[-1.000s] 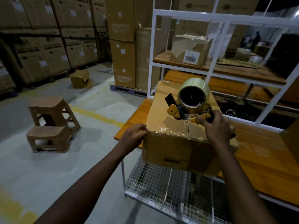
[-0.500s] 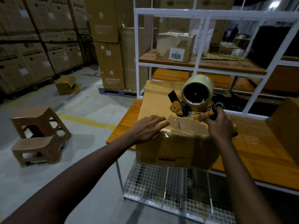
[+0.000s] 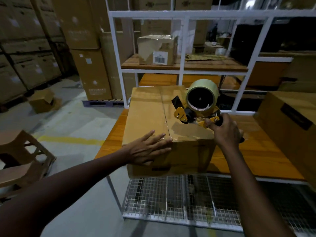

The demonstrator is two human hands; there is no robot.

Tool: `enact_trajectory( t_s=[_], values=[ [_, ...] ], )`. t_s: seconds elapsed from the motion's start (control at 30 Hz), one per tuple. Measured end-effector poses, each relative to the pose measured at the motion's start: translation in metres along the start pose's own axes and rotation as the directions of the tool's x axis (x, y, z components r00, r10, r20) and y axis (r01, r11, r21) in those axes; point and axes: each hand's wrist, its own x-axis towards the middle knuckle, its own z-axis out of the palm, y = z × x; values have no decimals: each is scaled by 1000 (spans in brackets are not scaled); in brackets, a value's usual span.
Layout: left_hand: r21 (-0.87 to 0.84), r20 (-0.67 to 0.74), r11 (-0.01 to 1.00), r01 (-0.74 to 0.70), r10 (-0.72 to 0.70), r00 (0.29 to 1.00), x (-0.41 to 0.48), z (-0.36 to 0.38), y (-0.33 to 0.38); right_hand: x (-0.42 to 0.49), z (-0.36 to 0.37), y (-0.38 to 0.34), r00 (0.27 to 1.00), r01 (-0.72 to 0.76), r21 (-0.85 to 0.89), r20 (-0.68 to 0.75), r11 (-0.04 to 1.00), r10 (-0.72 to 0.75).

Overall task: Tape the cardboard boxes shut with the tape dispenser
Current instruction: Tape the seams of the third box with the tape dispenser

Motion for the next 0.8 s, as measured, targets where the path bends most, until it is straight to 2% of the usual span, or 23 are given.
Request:
enact_trajectory(
  t_s=[0.13,0.37,0.5,0.6,0.7,0.8],
  values=[
    [-128,45,990,67,-62,997,50,-8,-6,6,-10,4,999,-13,-3,-37,1000,13],
    [-20,111,997,74,-71,991,57,0,6,10,-19,15,997,-19,11,-72,1000,20],
    [19,25,998,-61,61,998,75,-11,12,15,-24,29,997,-27,10,-74,1000,28],
    [9,-16,1000,20,-20,1000,114,-24,13,21,-30,39,995,-25,14,-93,1000,26],
    [21,68,998,66,-67,995,145,-23,24,26,-35,49,993,-39,26,-110,999,41],
    [32,70,995,98,-100,993,147,-10,32,33,-37,61,993,-38,33,-112,999,41]
  ],
)
